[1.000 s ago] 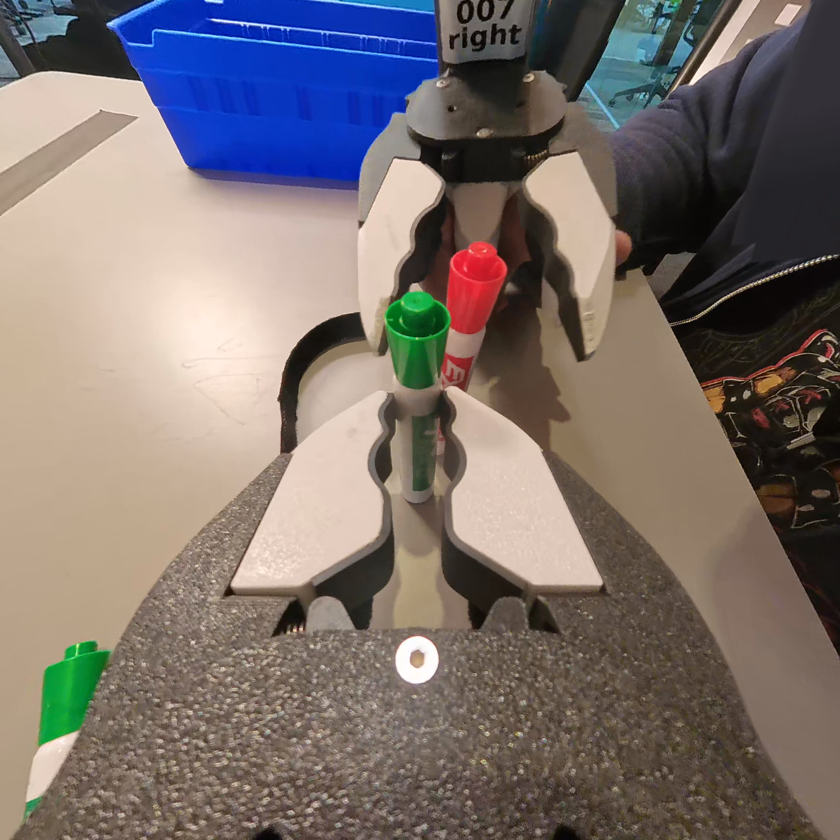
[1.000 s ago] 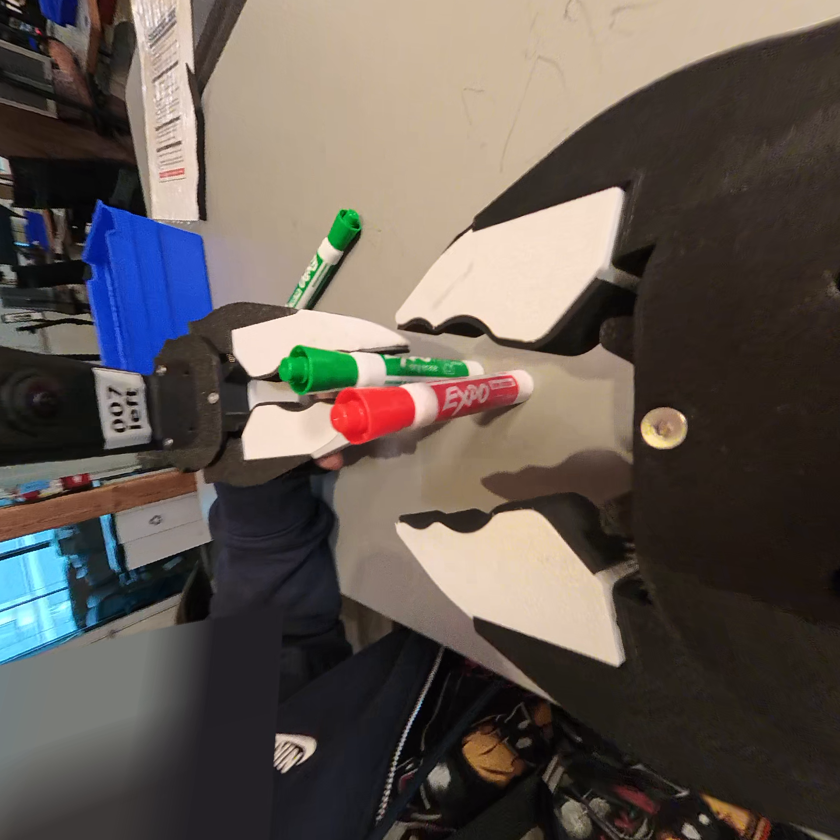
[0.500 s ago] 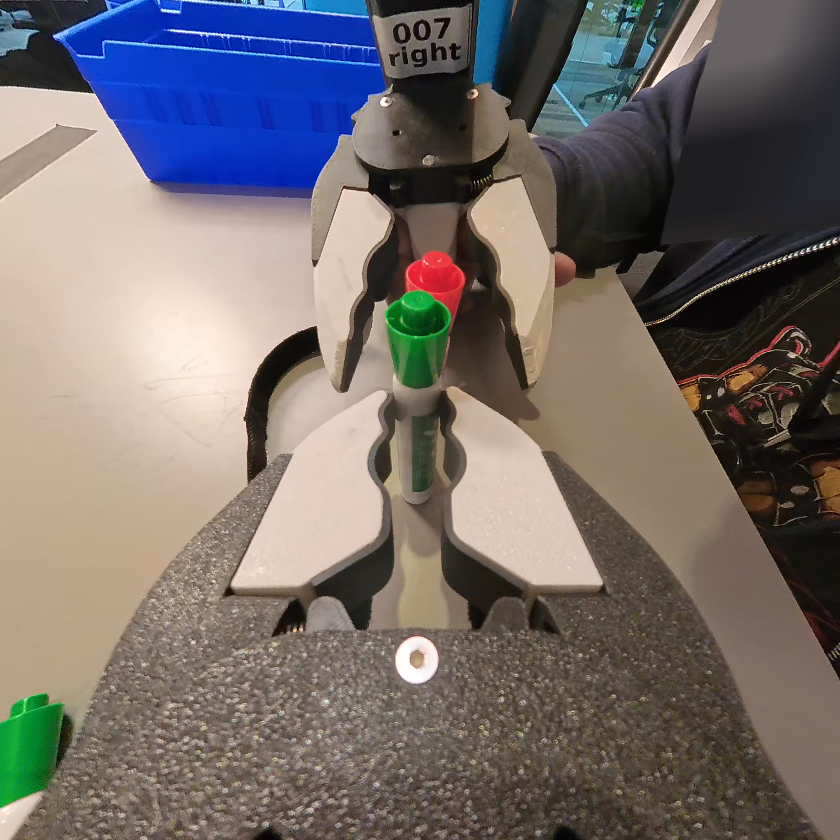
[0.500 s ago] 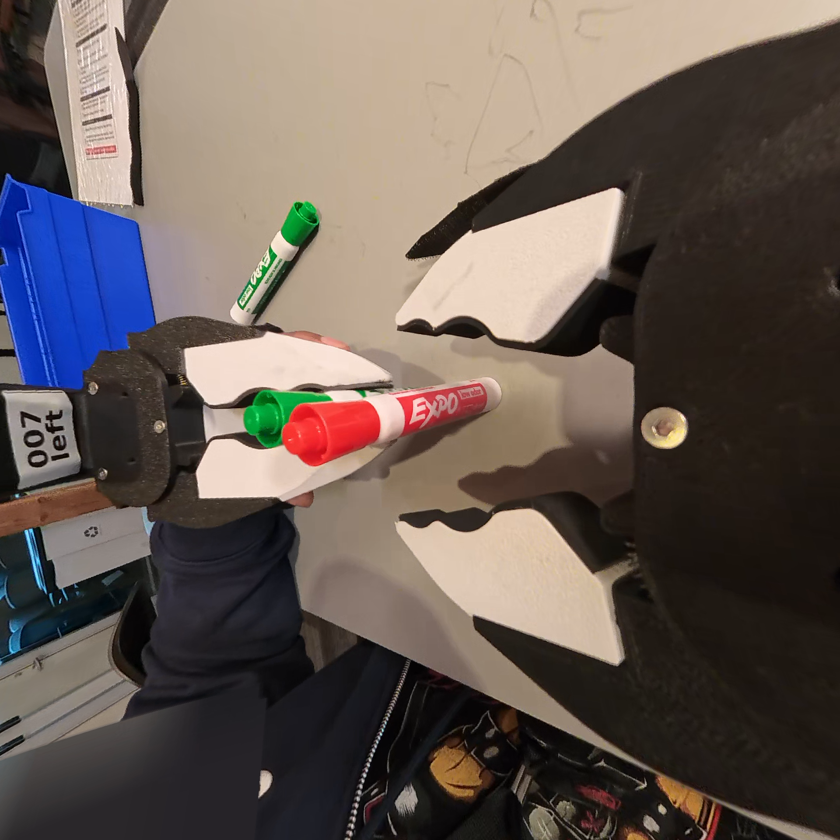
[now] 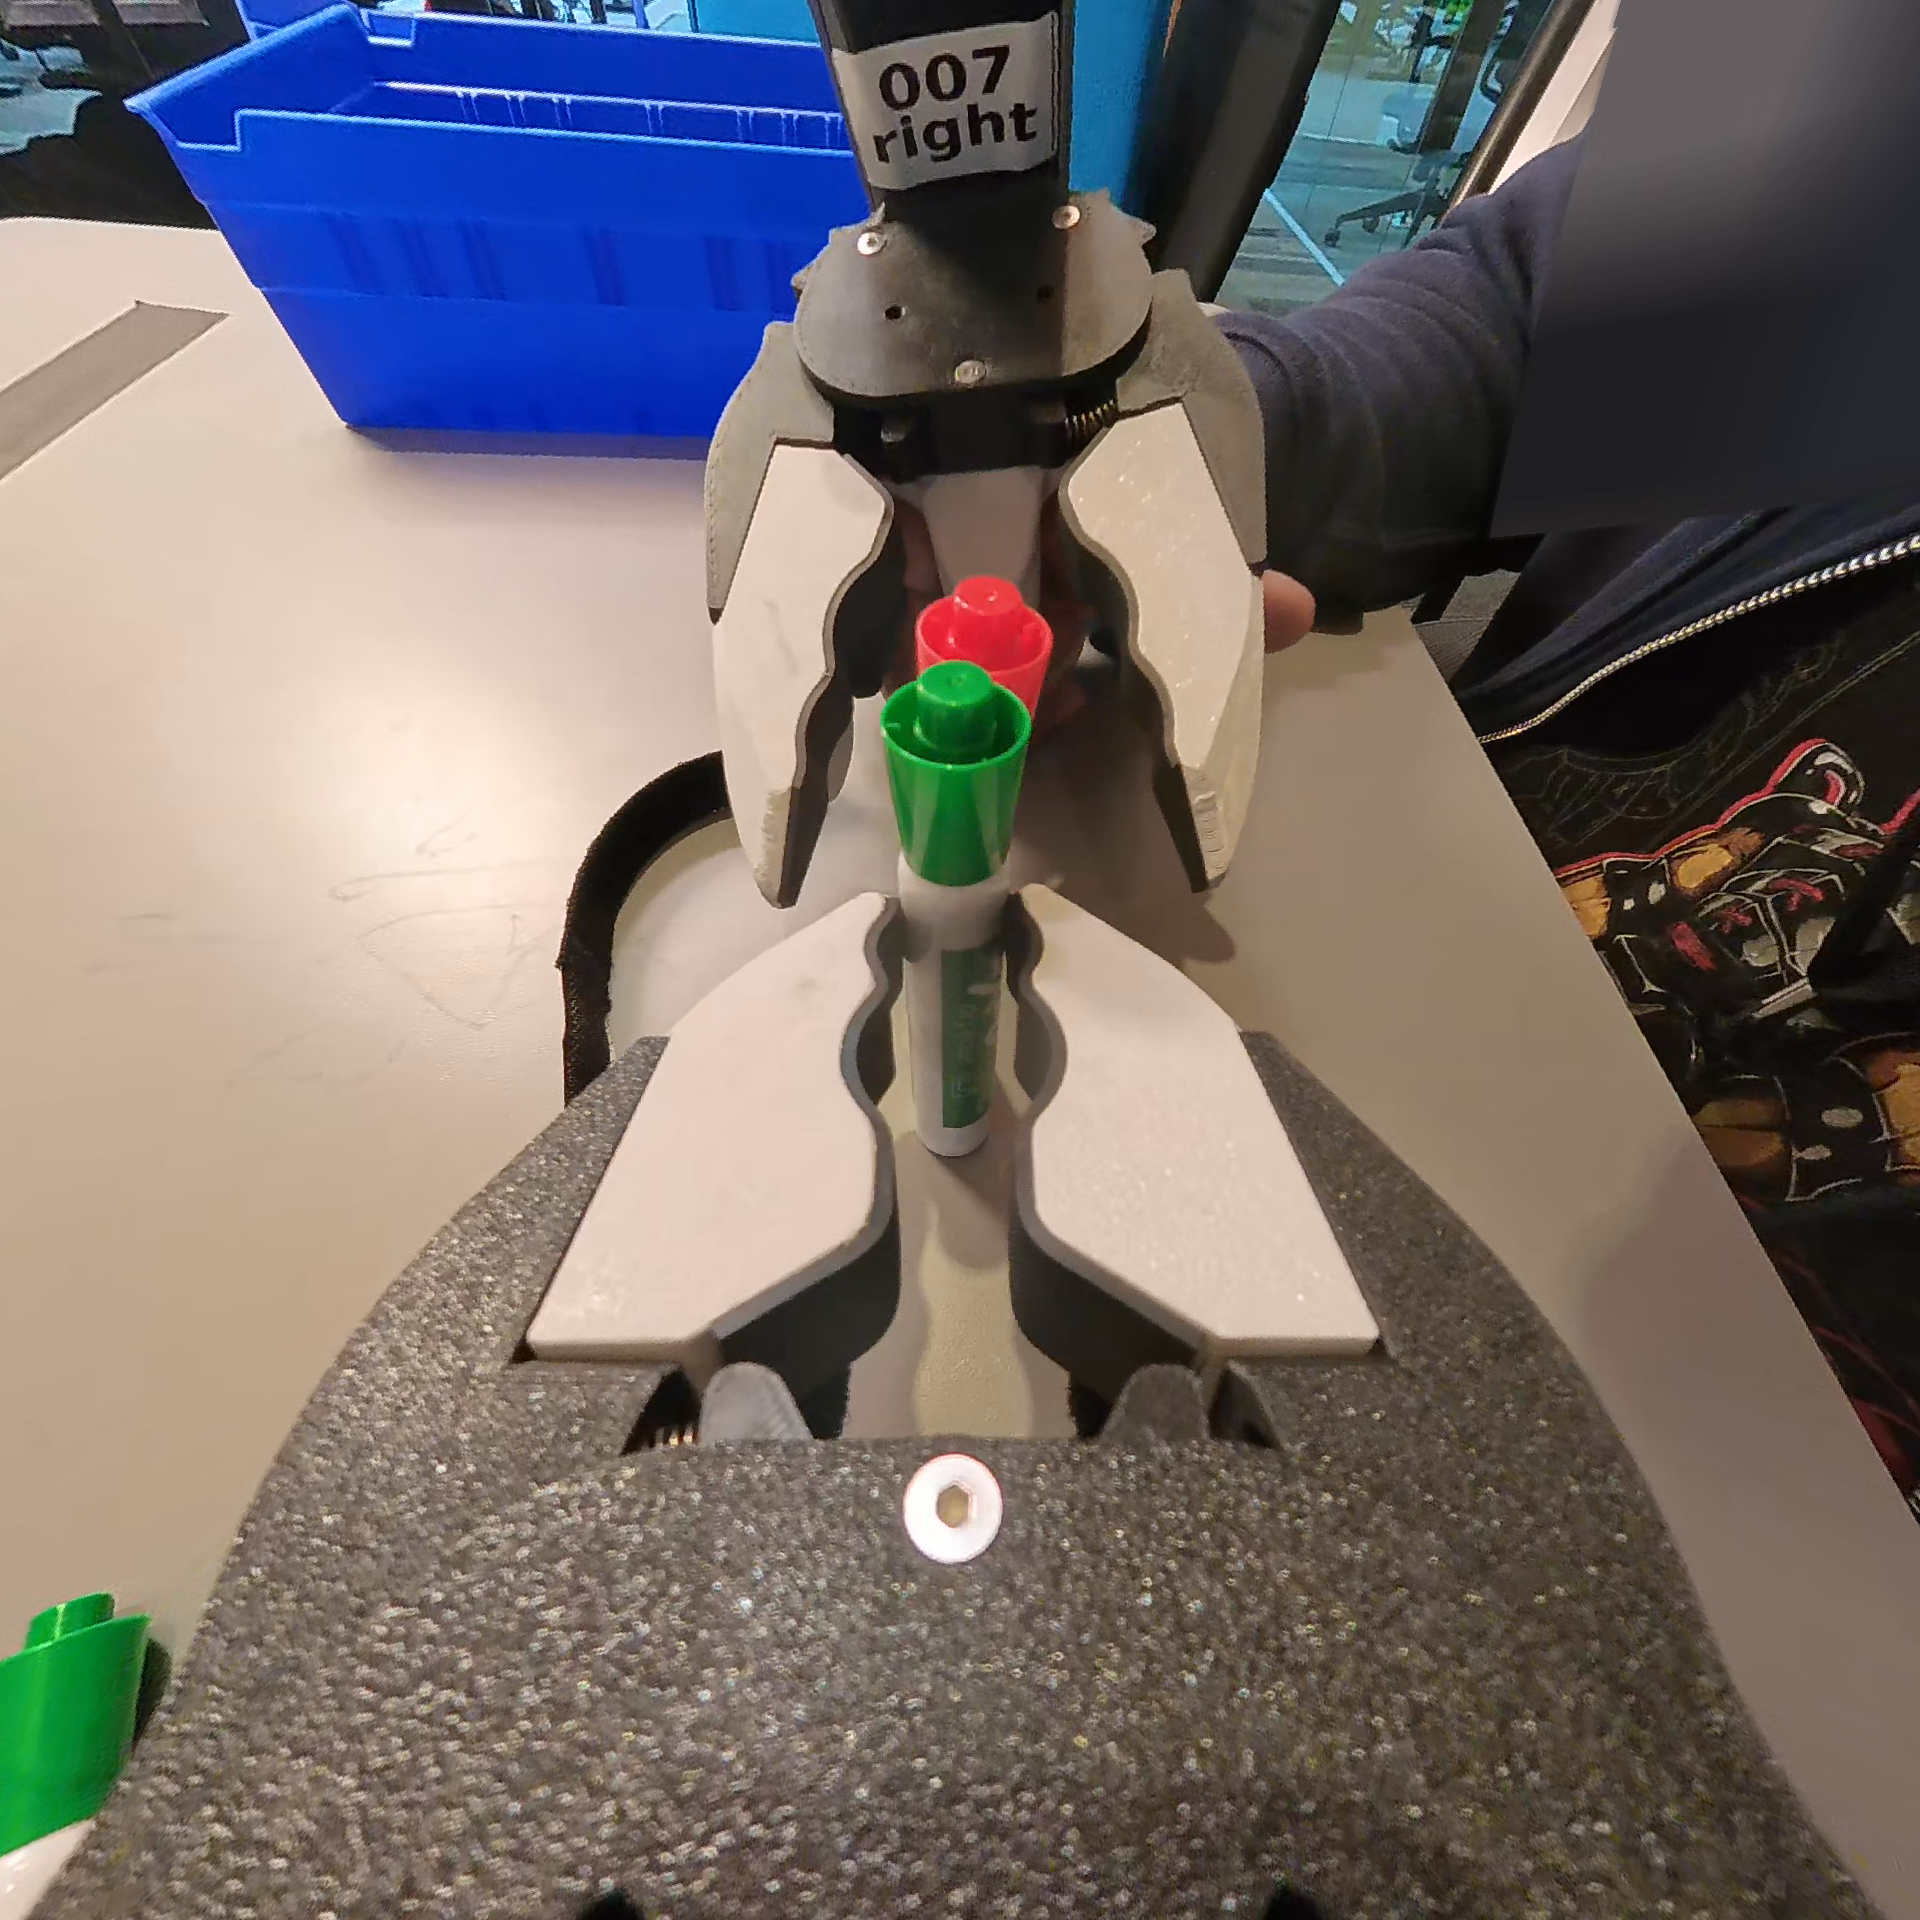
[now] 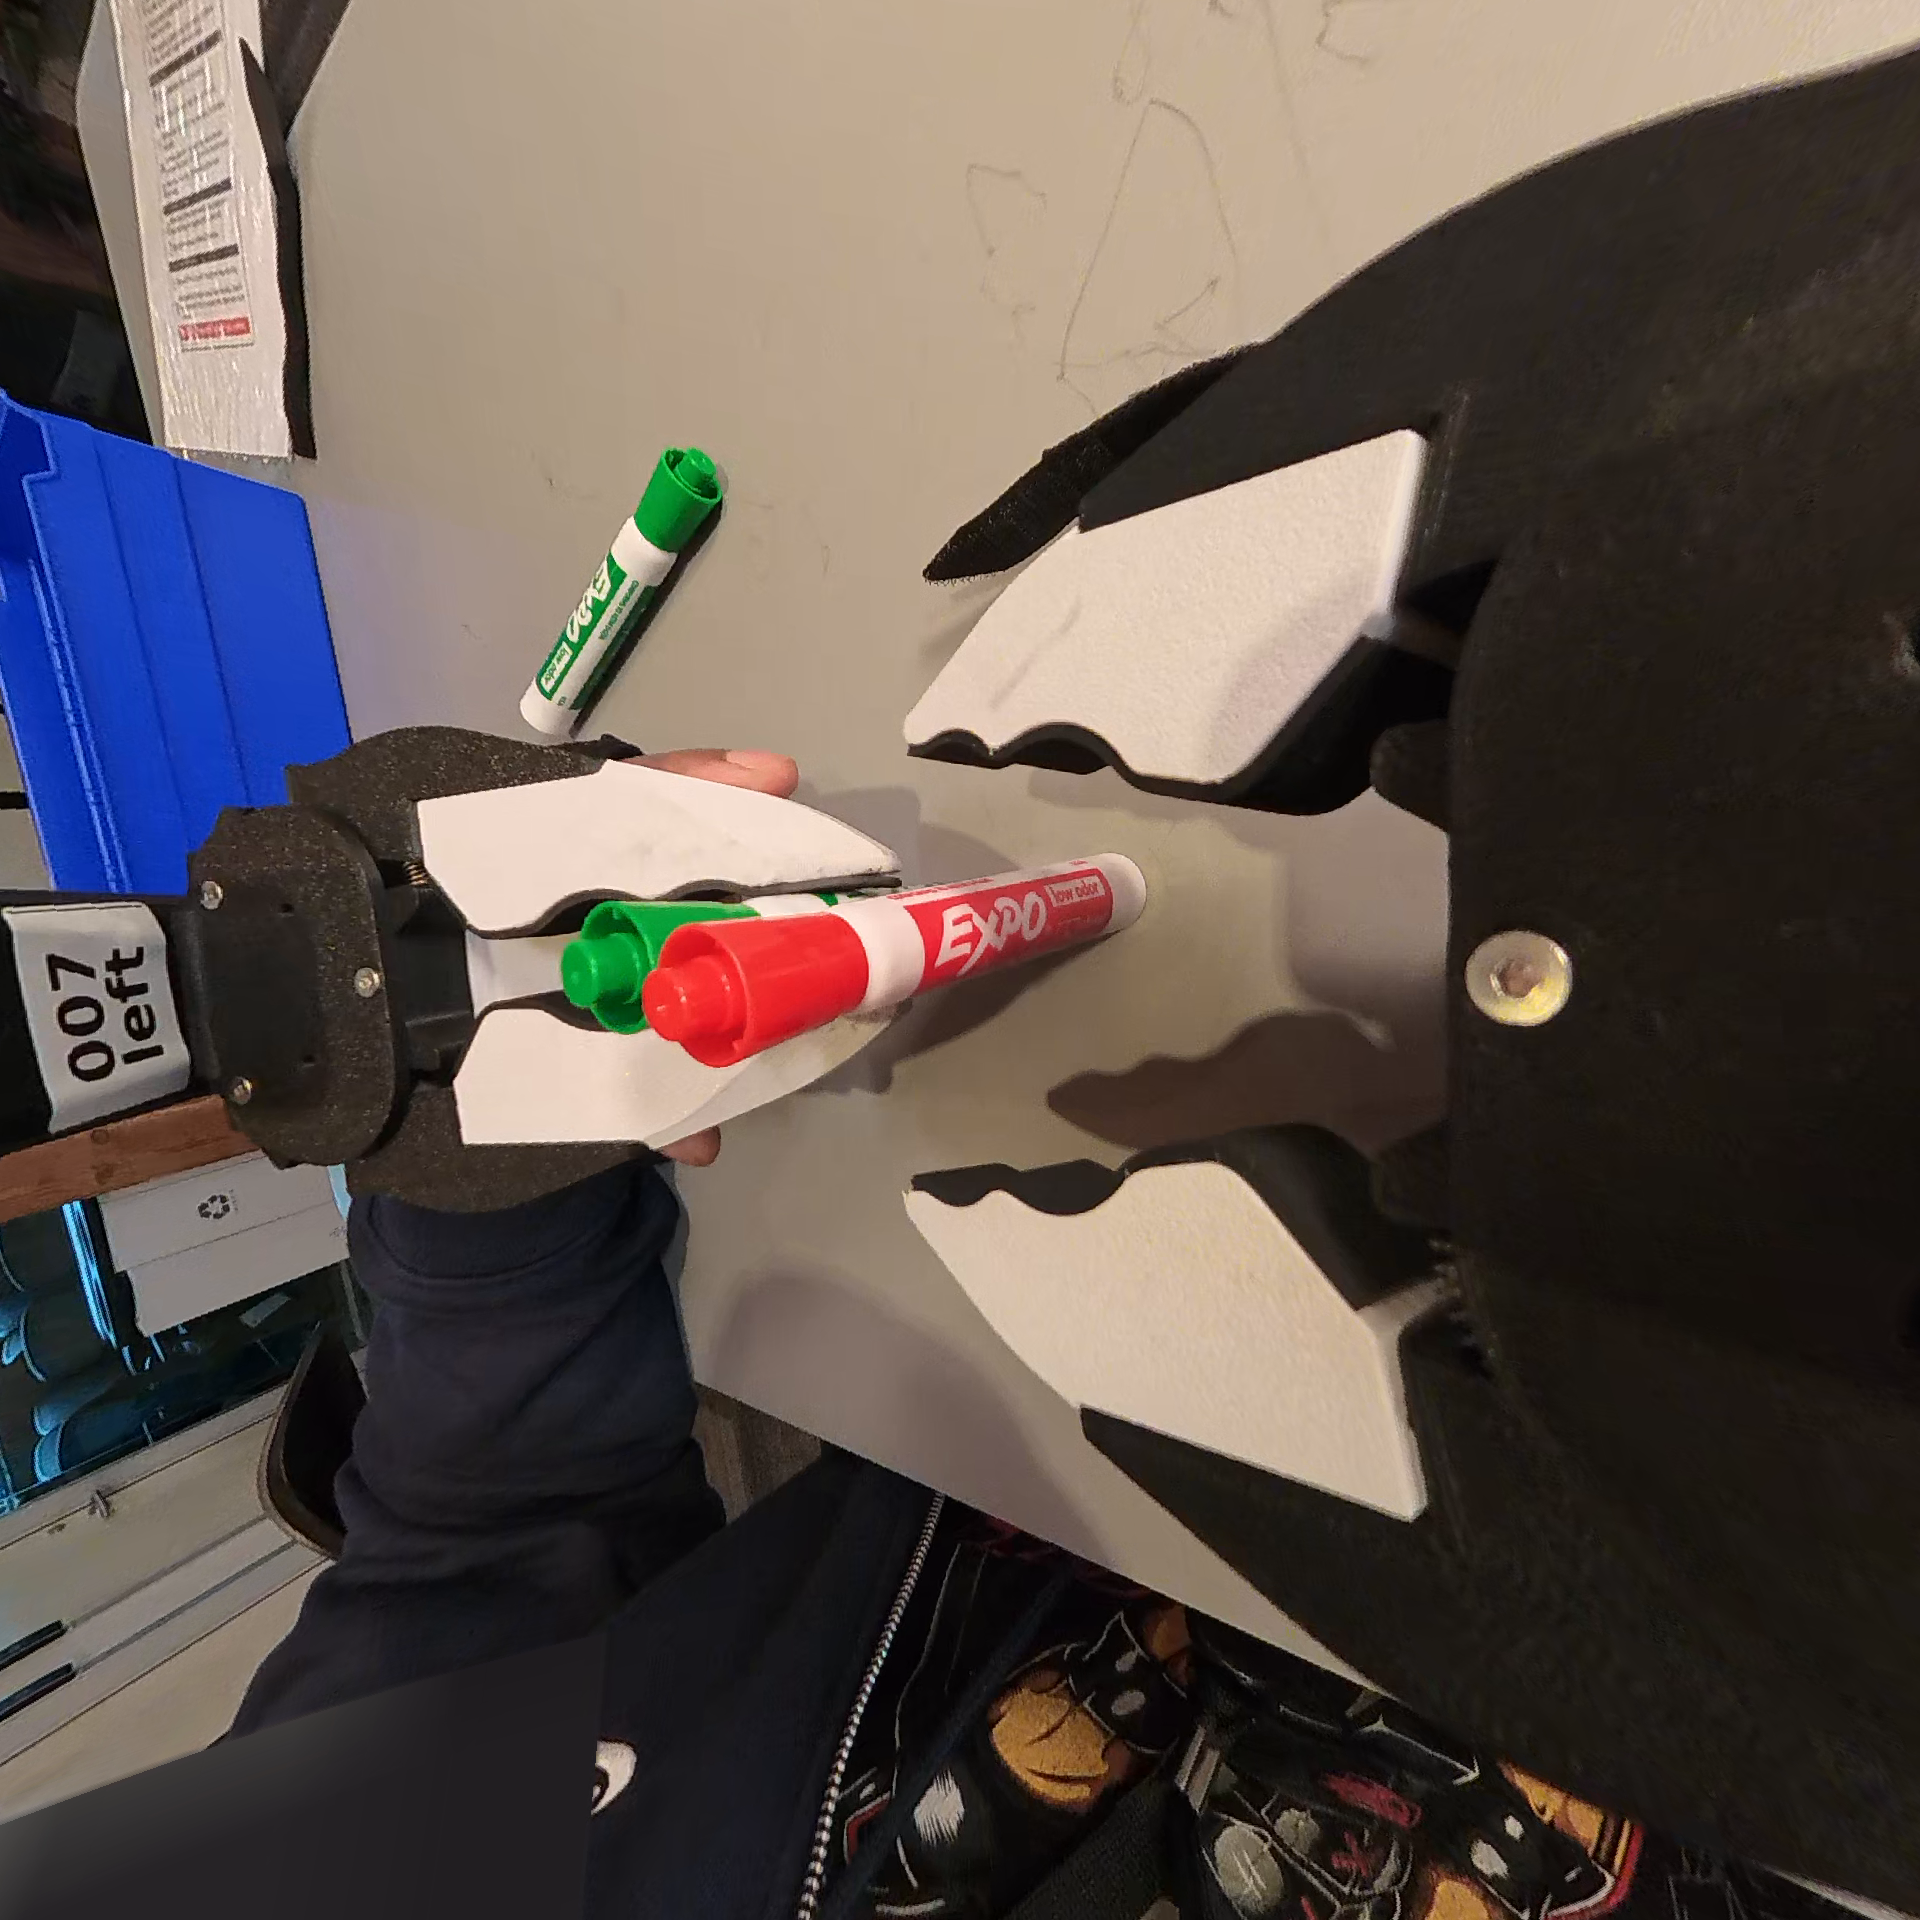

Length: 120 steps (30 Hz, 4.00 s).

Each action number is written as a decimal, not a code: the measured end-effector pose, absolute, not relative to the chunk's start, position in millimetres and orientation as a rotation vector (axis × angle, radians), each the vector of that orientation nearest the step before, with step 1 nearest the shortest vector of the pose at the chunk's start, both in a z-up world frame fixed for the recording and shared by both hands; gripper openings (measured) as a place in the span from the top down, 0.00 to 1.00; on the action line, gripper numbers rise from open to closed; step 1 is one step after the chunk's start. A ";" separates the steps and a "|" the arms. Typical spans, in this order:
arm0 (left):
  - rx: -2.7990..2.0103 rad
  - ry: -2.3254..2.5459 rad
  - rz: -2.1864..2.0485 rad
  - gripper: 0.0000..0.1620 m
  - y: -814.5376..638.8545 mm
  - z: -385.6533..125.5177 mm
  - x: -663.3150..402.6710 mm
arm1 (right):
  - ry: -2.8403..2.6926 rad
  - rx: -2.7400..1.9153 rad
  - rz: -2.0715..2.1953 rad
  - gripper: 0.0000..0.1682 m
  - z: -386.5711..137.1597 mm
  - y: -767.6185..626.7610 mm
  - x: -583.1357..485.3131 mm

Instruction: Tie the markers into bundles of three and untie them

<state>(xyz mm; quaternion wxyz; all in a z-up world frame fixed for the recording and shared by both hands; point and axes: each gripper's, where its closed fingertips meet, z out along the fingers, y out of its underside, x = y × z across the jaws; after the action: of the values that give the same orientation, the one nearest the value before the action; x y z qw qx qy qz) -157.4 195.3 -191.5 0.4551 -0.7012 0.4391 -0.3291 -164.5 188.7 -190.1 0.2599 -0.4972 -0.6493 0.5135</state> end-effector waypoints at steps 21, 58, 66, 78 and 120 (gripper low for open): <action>-1.711 1.097 -0.818 0.82 193.9 -190.7 -156.5 | -1.755 -1.349 1.404 0.56 -190.0 189.4 -164.2; -1.720 1.236 -0.514 0.68 199.7 -197.3 -209.1 | -1.754 -1.355 1.385 0.56 -192.1 191.8 -166.7; -1.609 1.125 -0.735 0.66 196.0 -181.9 -180.7 | -1.740 -1.380 1.424 0.56 -191.5 195.8 -164.4; -1.653 1.080 -0.853 0.64 189.3 -184.6 -174.0 | -1.629 -1.410 1.508 0.57 -183.2 199.6 -152.0; -1.799 1.014 -0.662 0.58 180.3 -202.1 -165.3 | -1.375 -1.597 1.295 0.57 -187.9 221.3 -141.8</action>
<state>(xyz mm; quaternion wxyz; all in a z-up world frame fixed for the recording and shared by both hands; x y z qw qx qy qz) -165.3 180.3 -202.1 0.4674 -0.7334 0.4133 -0.2700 -141.8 221.3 -187.9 0.3278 -0.6100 -0.5253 0.4945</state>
